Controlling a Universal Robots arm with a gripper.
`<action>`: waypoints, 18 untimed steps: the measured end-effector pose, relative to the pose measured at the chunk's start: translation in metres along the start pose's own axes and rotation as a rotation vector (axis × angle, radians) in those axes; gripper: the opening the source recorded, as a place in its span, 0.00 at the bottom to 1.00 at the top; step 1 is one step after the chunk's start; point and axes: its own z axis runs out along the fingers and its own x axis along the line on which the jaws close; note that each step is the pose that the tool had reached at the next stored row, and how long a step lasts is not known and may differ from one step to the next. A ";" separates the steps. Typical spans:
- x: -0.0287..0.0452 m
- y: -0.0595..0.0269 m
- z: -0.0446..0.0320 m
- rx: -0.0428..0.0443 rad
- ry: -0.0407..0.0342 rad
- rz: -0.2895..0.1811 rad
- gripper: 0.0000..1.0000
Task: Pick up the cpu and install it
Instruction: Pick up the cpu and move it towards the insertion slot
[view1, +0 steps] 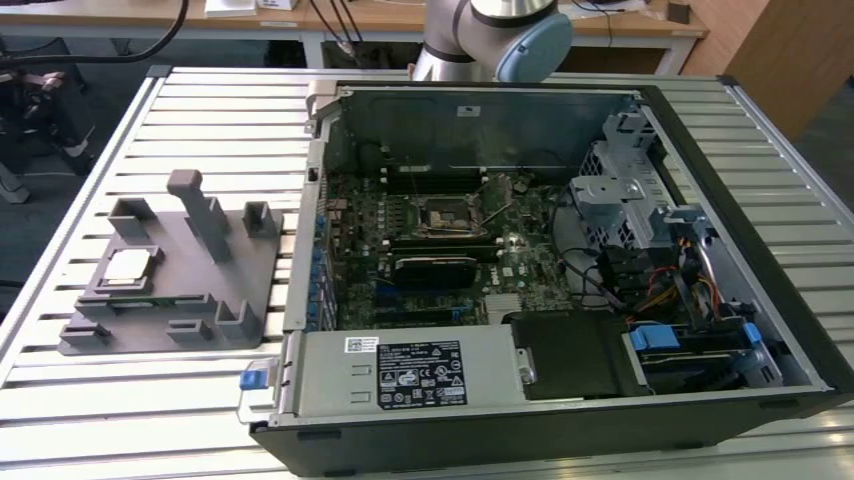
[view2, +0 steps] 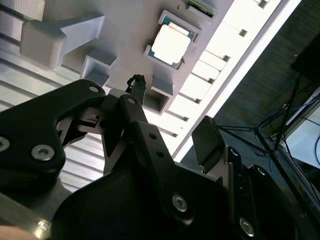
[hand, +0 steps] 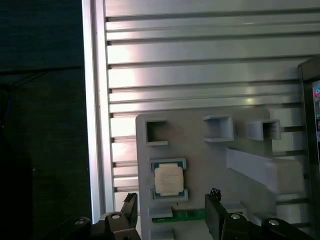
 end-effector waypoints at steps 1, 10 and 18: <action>0.0000 0.0000 0.0009 -0.0001 0.0000 0.000 0.64; 0.0002 -0.0003 0.0071 0.0000 0.0001 0.000 0.64; 0.0002 -0.0004 0.0101 -0.0001 -0.0001 0.000 0.64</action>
